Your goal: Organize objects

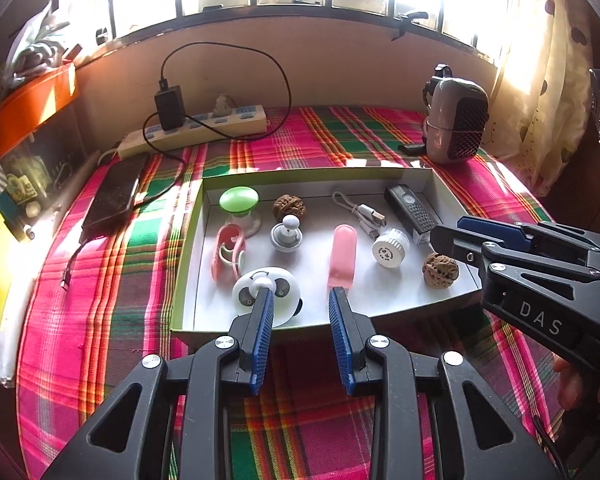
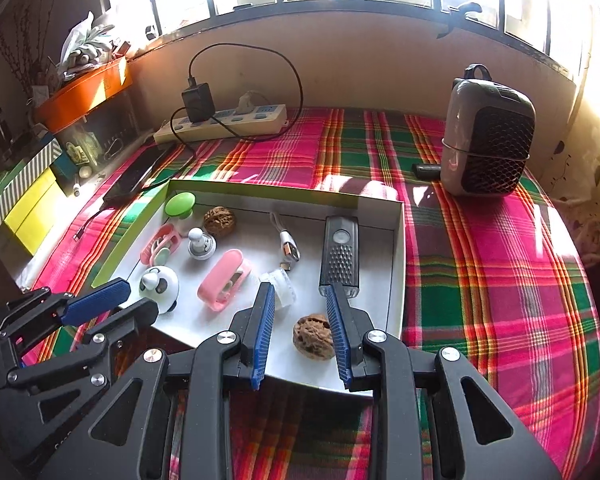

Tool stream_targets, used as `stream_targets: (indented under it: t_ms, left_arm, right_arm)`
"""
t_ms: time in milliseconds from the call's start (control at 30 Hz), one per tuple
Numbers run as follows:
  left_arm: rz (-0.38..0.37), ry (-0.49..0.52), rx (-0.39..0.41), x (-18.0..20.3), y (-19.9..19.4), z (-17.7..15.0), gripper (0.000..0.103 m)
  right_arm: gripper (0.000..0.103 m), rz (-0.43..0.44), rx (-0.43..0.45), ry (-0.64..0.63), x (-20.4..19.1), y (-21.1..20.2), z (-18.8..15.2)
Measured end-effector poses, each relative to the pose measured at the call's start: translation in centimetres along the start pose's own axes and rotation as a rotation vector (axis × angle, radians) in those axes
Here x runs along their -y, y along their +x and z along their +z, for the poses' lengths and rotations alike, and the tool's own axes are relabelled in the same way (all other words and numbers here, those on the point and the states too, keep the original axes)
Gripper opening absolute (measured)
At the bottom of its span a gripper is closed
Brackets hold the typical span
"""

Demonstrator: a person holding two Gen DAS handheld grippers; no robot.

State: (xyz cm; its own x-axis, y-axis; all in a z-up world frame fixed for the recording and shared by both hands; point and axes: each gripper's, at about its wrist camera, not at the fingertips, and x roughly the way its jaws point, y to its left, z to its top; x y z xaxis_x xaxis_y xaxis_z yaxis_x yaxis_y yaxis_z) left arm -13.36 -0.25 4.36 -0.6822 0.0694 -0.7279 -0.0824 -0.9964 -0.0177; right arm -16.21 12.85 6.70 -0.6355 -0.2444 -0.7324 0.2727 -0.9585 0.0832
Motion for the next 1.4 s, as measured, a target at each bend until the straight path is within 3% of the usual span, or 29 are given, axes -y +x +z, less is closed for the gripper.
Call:
stream_targets:
  t_ms: [333, 433, 467, 500, 1100, 1400]
  left_arm:
    - [0.049, -0.018, 0.005, -0.6, -1.4, -1.7, 0.027]
    - [0.054, -0.029, -0.003, -0.8, -1.6, -2.3, 0.027]
    - [0.053, -0.032, -0.008, -0.9, -1.6, -2.6, 0.027]
    - [0.057, -0.033, -0.011, -1.0, -1.6, -2.8, 0.027]
    - [0.098, -0.051, -0.076, -1.9, -0.9, -5.7, 0.027]
    - [0.09, -0.06, -0.084, -1.8, -0.6, -6.0, 0.027]
  right_arm:
    - [0.03, -0.089, 0.017, -0.004, -0.1, -2.4, -2.6]
    - [0.041, -0.086, 0.005, -0.007, -0.1, -2.7, -3.4]
    - [0.049, -0.086, 0.002, -0.004, -0.1, -2.8, -3.6]
    - [0.05, -0.086, 0.0, 0.002, 0.0, -2.8, -3.9]
    - [0.05, -0.15, -0.094, 0.079, 2.0, -1.6, -7.4]
    - [0.051, -0.177, -0.094, 0.071, 2.1, -1.8, -8.1]
